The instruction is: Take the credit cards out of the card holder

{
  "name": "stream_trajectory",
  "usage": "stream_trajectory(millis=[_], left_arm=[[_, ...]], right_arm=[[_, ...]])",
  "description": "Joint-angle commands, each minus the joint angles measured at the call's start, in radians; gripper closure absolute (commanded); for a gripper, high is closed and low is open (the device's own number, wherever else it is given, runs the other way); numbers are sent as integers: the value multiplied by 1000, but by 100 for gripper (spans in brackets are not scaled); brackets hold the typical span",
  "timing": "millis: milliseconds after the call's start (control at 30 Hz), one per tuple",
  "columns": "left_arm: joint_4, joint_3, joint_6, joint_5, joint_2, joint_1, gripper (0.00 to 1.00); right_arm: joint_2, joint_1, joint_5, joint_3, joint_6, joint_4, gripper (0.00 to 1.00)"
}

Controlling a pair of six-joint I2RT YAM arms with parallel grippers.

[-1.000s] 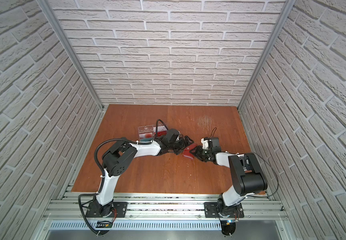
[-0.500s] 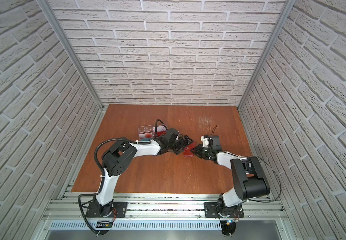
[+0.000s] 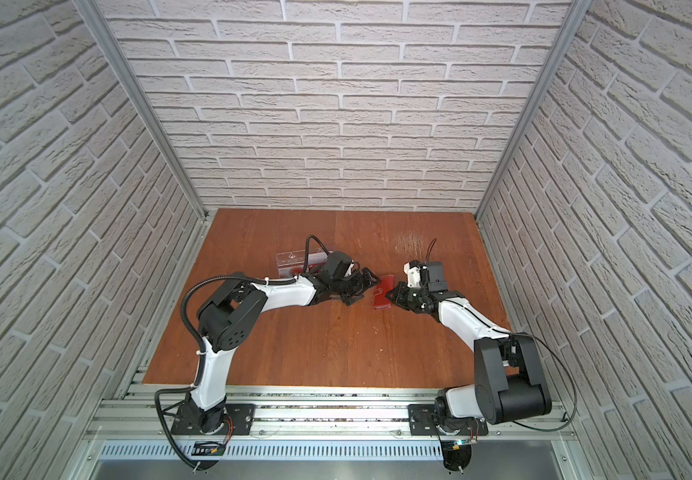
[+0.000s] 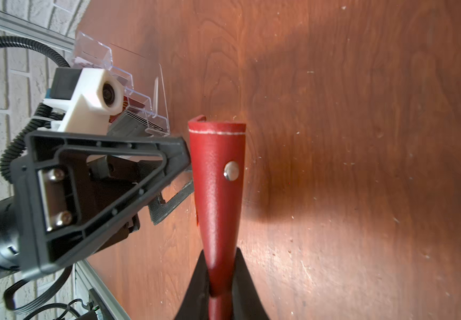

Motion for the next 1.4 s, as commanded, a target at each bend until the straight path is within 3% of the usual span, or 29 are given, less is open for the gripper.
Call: stream_trajectory(millis=[0,167,300,967,1367], left_arm=[[-47,52,65,26,-41,-21,12],[-94,68,93,18,-44,-33,16],[-105,98,93,37,-20,-41,27],[-206,186,134,49,58,-73,50],[-276,233,181,34,101,-78,56]], right_arm=[[-22,7,35,25,-54,-52,94],[-28,10,80,44,-89,-101,94],[-31,11,95,46,-93,-105,94],[-37,26,116,80,-108,-126,94],[-50,60,153,86,-134,-146,94]])
